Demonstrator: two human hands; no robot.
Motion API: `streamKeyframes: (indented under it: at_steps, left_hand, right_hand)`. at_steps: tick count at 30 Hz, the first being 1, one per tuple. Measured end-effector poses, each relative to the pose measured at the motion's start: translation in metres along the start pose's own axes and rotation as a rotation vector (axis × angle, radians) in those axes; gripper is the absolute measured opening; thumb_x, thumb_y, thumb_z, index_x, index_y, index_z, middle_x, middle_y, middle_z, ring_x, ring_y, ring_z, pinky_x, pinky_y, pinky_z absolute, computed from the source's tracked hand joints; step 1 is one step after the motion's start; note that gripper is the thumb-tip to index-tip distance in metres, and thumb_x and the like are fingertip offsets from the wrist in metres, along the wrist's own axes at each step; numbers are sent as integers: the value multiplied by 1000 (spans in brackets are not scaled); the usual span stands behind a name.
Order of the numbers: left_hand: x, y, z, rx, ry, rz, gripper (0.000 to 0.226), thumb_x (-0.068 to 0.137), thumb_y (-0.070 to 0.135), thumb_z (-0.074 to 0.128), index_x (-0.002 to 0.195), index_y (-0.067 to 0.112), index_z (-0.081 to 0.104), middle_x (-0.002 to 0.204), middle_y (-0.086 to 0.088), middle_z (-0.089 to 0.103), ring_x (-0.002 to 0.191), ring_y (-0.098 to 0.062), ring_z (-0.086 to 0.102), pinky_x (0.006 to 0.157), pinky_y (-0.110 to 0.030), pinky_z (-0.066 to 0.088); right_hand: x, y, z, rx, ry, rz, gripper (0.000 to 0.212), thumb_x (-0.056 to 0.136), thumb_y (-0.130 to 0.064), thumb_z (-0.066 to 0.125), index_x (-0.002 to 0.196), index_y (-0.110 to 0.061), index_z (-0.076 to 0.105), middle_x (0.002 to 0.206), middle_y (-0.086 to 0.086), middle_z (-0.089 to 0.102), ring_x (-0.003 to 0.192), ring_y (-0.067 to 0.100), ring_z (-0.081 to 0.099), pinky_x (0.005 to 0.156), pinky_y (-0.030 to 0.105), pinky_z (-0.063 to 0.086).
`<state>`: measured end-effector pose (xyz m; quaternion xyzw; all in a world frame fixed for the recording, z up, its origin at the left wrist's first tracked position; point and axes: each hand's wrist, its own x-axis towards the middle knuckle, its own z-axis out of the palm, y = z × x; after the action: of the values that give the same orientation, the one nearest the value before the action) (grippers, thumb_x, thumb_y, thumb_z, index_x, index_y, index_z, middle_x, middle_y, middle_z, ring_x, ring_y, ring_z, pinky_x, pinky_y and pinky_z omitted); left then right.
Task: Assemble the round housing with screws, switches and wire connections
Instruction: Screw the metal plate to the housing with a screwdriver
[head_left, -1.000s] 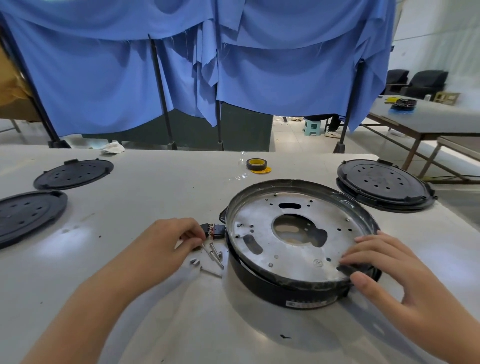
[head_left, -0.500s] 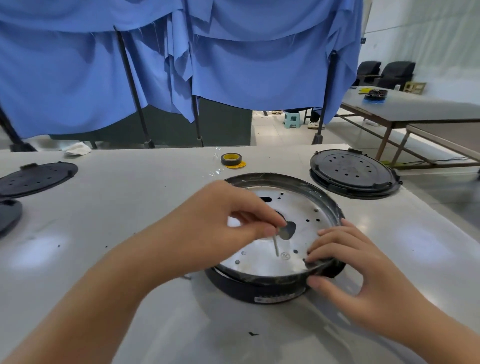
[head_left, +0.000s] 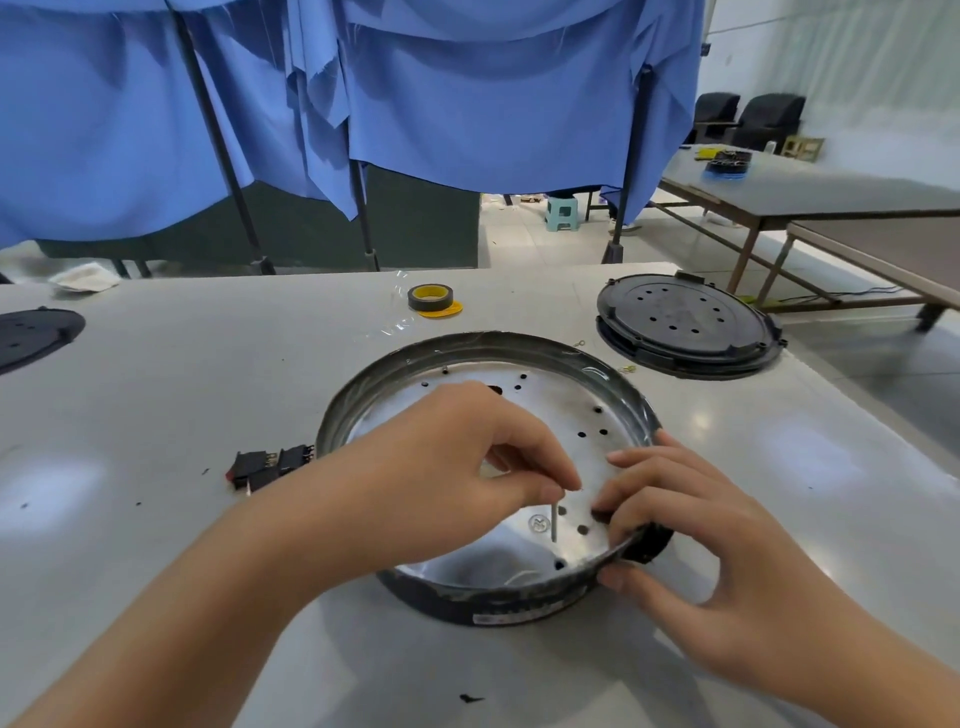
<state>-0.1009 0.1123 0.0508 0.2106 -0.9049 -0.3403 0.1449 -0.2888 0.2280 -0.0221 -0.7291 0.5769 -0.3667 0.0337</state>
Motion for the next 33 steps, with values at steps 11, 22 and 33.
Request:
streamKeyframes:
  at_steps: [11, 22, 33]
  left_hand:
    - [3, -4, 9, -5, -46, 3, 16, 84, 13, 71, 87, 26, 78, 84, 17, 73, 86, 7, 64, 79, -4, 43]
    - [1, -6, 17, 45, -89, -36, 11, 82, 20, 75, 86, 29, 77, 83, 17, 72, 83, 9, 63, 80, -8, 45]
    - [4, -13, 20, 76, -179, -92, 11, 86, 21, 70, 86, 29, 78, 81, 14, 67, 76, 3, 61, 78, -27, 53]
  right_hand:
    - [0, 0, 2, -22, 23, 8, 13, 74, -31, 73, 79, -27, 61, 100, -19, 60, 126, 10, 45, 103, 31, 37]
    - [0, -1, 1, -51, 54, -8, 12, 73, -29, 74, 78, -24, 64, 92, -18, 63, 116, 8, 50, 102, 29, 37]
    - [-2, -2, 1, -31, 54, 8, 13, 72, -28, 75, 79, -24, 65, 90, -18, 63, 112, 4, 50, 99, 36, 41]
